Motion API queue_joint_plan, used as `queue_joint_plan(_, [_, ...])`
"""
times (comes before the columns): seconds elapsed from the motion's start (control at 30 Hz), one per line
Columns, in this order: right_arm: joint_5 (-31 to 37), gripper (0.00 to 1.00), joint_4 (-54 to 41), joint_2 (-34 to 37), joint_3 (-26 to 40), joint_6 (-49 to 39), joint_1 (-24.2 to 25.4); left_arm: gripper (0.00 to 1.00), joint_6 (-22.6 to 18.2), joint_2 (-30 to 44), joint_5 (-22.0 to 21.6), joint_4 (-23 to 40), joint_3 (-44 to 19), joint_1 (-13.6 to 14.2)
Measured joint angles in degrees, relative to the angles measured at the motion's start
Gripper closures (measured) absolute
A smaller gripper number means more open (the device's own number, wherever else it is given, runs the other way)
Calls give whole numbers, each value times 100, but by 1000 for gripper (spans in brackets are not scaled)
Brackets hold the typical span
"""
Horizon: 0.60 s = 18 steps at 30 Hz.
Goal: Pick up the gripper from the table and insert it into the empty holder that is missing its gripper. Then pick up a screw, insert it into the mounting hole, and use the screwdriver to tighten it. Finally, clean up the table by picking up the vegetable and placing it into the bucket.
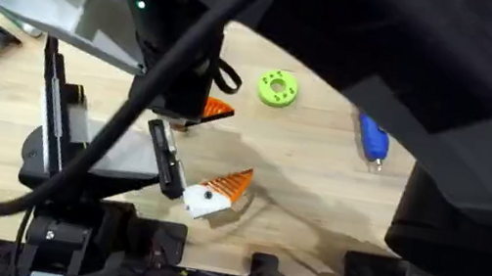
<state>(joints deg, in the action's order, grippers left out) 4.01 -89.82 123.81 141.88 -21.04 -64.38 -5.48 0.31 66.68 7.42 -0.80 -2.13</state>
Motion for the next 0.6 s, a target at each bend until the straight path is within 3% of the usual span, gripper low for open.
queue_joint_plan(0.6, [-41,994,-17,154,2,2,0,15,40,11,19,9,0,0])
